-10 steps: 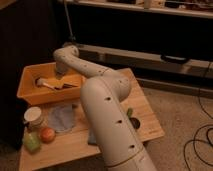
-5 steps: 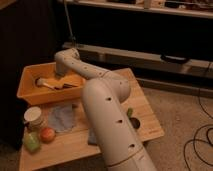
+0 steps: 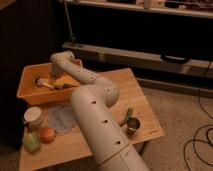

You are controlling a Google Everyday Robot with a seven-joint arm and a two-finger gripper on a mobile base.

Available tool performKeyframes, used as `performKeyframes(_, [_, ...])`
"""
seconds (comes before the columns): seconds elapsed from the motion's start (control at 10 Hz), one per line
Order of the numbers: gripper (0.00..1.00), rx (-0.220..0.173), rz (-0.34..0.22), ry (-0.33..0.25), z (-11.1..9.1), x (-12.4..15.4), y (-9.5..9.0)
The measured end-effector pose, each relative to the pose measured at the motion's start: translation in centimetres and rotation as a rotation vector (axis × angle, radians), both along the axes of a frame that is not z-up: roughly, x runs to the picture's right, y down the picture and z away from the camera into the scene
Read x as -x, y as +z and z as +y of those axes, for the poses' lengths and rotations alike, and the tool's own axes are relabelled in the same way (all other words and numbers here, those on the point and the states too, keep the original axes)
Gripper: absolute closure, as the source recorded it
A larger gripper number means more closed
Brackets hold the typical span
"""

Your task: Wipe tray with brush

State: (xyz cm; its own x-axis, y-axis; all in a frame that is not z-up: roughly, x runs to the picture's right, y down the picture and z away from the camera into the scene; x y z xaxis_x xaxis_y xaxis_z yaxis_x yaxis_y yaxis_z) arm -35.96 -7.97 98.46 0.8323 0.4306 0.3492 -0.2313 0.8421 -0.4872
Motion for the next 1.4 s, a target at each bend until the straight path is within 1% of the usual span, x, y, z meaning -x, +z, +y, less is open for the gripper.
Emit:
performKeyframes(0.1, [0.20, 0.000, 0.025, -0.022, 0.1, 0.0, 0.5])
performKeyframes(0.2, [0.20, 0.008, 0.044, -0.045, 0.7, 0.4, 1.1])
performKeyframes(0.4, [0.20, 0.022, 0.076, -0.056, 1.6, -0.4, 2.1])
performKeyframes(0.5, [0.20, 0.032, 0.095, -0.049, 2.5, -0.5, 2.5])
performKeyframes(0.8, [0.20, 0.063, 0.141, -0.017, 4.1, -0.4, 3.0])
performKeyframes(1.0, [0.20, 0.083, 0.164, 0.008, 4.9, -0.2, 3.3])
performKeyframes(1.2, [0.20, 0.106, 0.173, 0.033, 5.7, 0.1, 3.6])
performKeyframes(1.3, [0.24, 0.116, 0.169, 0.043, 6.1, 0.1, 3.7])
performKeyframes(1.4, [0.35, 0.118, 0.171, 0.041, 6.5, 0.1, 3.8])
